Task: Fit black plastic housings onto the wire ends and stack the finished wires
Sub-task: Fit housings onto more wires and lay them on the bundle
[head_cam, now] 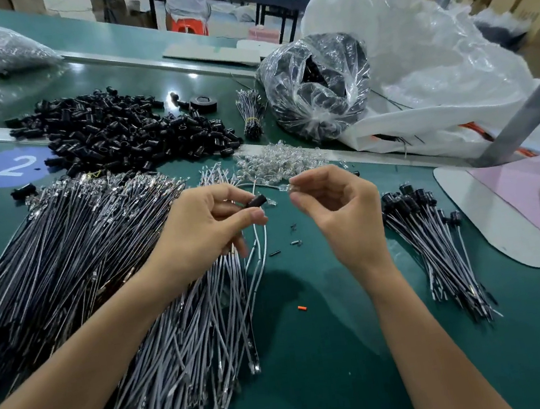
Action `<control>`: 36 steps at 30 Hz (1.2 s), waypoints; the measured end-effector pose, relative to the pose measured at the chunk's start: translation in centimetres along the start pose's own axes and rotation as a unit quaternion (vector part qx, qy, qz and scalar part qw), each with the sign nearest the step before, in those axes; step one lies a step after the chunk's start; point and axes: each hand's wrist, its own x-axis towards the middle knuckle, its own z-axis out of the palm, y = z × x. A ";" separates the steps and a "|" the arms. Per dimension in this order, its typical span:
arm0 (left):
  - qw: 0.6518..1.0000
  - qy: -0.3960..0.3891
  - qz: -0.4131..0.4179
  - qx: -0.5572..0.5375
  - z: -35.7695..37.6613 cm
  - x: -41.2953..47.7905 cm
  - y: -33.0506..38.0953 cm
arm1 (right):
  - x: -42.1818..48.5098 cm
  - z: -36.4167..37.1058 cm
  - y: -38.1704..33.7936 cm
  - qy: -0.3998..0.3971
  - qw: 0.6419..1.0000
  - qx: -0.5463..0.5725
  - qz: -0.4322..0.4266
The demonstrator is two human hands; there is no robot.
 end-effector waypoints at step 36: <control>0.997 -0.030 0.053 -0.039 0.4 -0.4 0.0 | 0.1 -0.2 0.3 -0.119 0.981 0.131 0.080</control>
